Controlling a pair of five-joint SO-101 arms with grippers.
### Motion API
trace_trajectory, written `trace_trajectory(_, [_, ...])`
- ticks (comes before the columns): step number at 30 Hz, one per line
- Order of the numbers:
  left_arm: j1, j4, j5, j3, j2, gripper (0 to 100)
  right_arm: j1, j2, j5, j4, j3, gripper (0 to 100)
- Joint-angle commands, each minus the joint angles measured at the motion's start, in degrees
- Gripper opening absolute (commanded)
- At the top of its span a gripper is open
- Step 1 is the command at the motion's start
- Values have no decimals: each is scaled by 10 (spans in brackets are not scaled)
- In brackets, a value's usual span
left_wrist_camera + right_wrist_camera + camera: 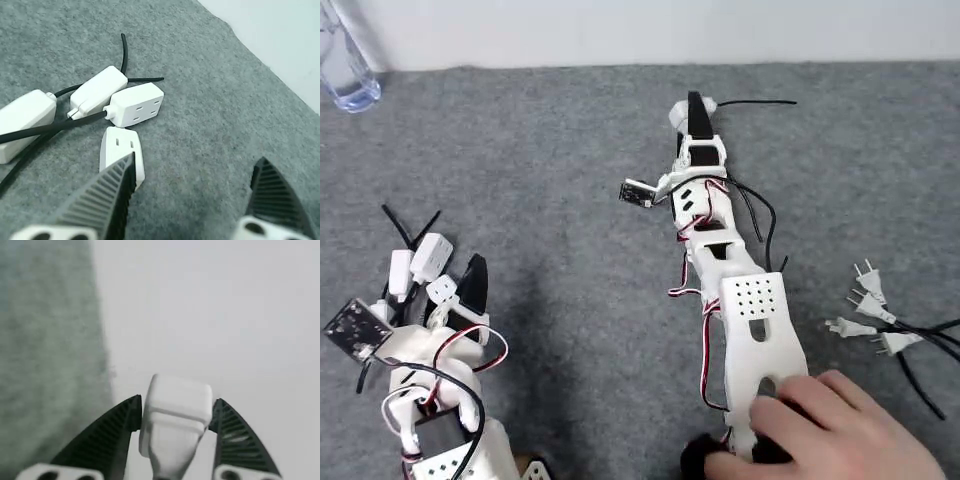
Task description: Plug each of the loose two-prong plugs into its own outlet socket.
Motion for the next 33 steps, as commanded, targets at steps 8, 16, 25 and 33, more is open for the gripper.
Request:
trace_trajectory(8, [2,0,-5,-4,-4,348,6,46,109,-240,-23,375])
trace_trajectory(16, [1,0,-5,-4,-4,348,10,58,152,-355,-64,342])
trace_trajectory(25, [1,0,-5,-4,-4,348,0,-19,169,-363,-67,315])
trace_trajectory(33, [1,0,-5,-4,-4,348,24,-117,218,-321,-67,314])
